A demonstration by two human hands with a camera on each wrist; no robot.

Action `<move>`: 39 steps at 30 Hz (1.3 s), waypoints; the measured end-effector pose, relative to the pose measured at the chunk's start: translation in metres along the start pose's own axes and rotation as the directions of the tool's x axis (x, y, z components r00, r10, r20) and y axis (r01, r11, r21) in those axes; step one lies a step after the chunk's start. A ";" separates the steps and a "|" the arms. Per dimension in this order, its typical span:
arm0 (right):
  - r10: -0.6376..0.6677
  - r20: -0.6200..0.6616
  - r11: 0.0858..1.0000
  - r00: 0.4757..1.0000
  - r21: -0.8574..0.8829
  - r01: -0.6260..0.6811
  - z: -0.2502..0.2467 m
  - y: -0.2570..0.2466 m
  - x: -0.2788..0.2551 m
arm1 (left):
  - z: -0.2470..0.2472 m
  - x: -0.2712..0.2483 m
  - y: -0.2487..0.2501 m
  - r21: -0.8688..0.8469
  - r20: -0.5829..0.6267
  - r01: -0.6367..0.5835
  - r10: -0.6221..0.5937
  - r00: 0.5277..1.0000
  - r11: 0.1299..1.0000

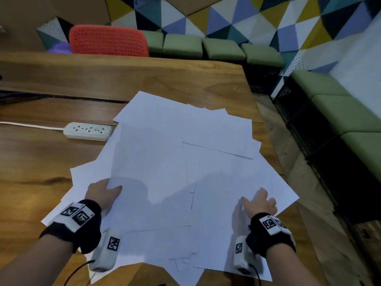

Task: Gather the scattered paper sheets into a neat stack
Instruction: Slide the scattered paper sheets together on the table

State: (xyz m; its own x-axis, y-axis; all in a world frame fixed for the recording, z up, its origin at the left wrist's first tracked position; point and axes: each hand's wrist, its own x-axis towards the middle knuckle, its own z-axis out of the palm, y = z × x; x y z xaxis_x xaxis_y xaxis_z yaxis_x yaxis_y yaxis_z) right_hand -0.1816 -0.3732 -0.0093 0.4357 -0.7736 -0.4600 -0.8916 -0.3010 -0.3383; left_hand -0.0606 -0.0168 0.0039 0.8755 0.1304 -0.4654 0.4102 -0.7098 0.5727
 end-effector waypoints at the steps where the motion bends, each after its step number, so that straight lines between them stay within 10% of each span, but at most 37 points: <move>1: -0.013 -0.005 1.000 1.000 -0.028 0.013 0.003 0.000 -0.002 | 0.000 -0.001 0.004 0.091 -0.050 -0.025 0.029 0.998 0.996; 10: -0.013 0.036 0.889 0.999 0.458 -0.005 -0.001 0.001 -0.012 | 0.004 -0.007 0.014 0.049 0.189 -0.103 0.093 0.978 0.993; 18: -0.134 0.407 0.697 0.904 0.687 -0.206 0.000 0.018 -0.016 | -0.021 -0.004 0.011 -0.415 0.244 0.066 0.041 0.969 0.907; 27: -0.219 0.037 0.919 0.975 0.343 0.194 -0.037 0.017 -0.042 | -0.015 -0.001 -0.017 -0.413 0.292 0.141 -0.016 0.956 0.900; 39: -0.318 -0.385 0.944 0.866 -0.041 0.328 -0.091 -0.005 -0.099 | -0.001 -0.017 -0.009 -0.242 0.285 0.030 0.041 0.958 0.970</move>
State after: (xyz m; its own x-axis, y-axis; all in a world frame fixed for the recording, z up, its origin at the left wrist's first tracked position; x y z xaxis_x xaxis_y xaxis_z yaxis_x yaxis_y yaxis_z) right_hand -0.2314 -0.3457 0.1125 0.6135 -0.7893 0.0255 -0.7035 -0.5609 -0.4364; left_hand -0.0791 -0.0114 0.0073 0.7826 -0.1016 -0.6141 0.4859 -0.5171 0.7047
